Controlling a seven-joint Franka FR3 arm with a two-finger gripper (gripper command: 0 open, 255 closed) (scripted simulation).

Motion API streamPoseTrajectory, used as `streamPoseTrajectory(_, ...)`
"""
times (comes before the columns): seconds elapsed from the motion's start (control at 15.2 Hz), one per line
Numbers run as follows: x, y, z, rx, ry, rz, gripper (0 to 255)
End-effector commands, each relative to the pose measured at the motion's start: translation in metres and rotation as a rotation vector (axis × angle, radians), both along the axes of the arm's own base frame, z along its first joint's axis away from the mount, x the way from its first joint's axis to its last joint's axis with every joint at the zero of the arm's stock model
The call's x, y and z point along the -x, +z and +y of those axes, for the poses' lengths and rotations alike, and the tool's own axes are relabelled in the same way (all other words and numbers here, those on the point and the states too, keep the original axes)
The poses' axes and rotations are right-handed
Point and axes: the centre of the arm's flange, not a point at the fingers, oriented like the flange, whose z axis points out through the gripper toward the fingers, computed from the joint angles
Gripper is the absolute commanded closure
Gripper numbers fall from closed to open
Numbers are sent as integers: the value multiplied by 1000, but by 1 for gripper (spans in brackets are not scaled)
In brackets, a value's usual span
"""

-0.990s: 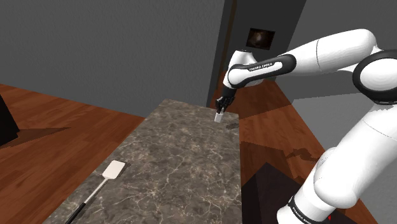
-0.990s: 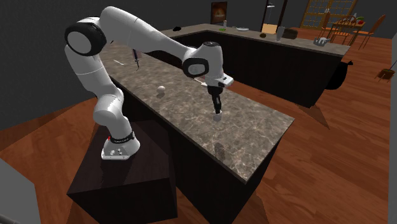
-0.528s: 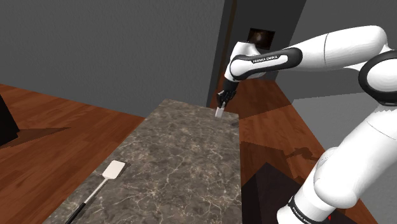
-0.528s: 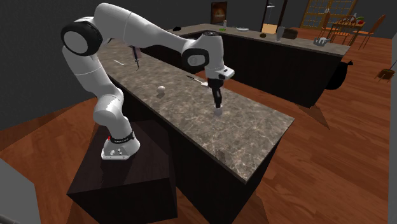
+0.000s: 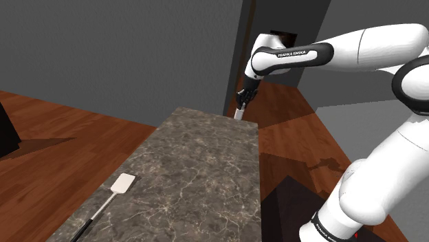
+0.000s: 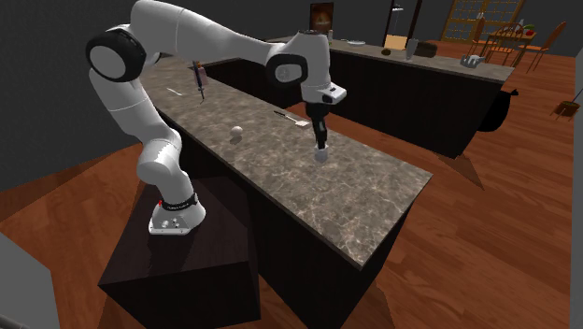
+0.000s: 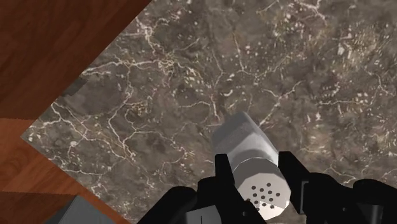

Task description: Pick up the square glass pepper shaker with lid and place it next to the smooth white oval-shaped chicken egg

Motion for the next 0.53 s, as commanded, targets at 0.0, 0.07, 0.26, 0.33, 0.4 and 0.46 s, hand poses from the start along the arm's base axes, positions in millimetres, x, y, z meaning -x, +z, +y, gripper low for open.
streamPoseTrajectory(0.0, 0, 7, 0, 0, 0, 1, 255)
streamPoseTrajectory(0.07, 9, 7, 9, 0, 0, 1, 255)
streamPoseTrajectory(0.26, 38, 7, 37, 0, 0, 1, 255)
streamPoseTrajectory(0.33, 47, 7, 46, 0, 0, 1, 255)
streamPoseTrajectory(0.4, 57, 7, 55, 0, 0, 1, 255)
streamPoseTrajectory(0.46, 66, 7, 65, 0, 0, 1, 255)
